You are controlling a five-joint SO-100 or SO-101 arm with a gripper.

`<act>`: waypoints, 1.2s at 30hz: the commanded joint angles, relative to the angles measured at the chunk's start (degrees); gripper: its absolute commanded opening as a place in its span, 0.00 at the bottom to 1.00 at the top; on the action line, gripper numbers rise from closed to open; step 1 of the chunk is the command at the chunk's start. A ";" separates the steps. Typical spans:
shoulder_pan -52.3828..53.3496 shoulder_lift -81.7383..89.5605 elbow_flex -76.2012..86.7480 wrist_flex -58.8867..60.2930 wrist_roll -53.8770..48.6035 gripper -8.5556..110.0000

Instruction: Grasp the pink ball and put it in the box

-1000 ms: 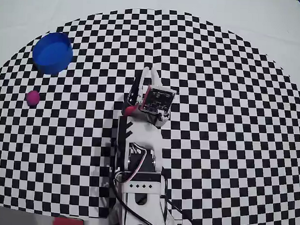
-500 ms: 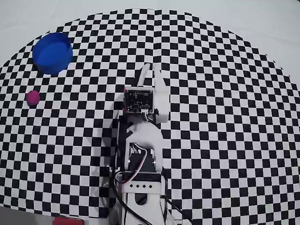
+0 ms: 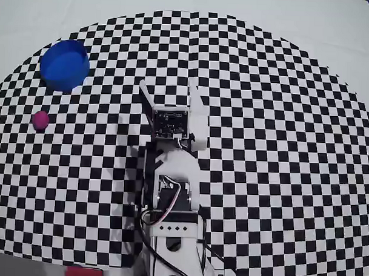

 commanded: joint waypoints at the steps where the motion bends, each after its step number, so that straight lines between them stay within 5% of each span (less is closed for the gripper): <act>1: -0.44 -1.58 0.44 -0.44 -0.35 0.34; 36: -24.96 -2.29 0.44 0.26 -0.35 0.34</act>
